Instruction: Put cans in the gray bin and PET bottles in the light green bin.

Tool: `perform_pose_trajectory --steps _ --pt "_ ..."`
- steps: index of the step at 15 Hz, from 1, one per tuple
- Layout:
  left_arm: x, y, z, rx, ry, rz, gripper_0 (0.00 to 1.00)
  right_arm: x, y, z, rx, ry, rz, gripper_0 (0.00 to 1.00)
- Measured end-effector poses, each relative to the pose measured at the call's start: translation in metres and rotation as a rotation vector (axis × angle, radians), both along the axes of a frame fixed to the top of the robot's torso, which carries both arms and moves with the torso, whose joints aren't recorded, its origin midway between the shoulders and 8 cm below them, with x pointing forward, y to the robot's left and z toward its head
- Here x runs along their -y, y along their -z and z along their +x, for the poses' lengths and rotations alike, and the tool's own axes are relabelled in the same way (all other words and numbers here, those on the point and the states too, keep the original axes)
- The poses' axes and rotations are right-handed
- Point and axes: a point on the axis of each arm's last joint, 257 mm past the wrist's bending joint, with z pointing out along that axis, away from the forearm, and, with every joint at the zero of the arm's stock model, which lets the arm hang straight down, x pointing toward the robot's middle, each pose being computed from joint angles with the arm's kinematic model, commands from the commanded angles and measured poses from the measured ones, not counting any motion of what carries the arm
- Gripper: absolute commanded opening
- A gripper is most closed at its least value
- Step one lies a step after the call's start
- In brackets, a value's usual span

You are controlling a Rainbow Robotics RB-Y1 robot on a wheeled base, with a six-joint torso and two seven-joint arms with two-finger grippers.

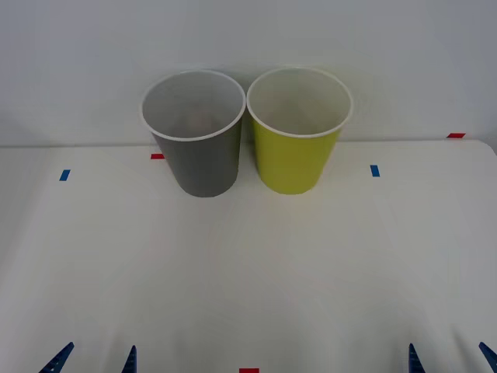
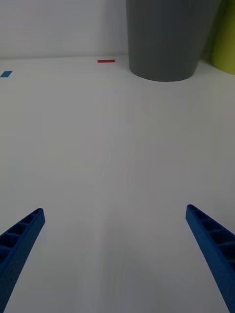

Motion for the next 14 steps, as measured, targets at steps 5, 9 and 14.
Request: perform_pose_trajectory --steps 5,9,14 --pt "0.0000 0.0000 0.0000 0.000 0.000 0.000 1.00 0.0000 0.0000 0.0000 0.000 0.000 0.000 1.00" --pt "0.0000 0.0000 0.0000 0.000 0.000 0.000 1.00 0.0000 0.0000 0.0000 0.000 0.000 0.000 1.00" --pt "0.0000 0.0000 0.0000 0.000 0.000 0.000 1.00 0.0000 0.0000 0.0000 0.000 0.000 0.000 1.00"
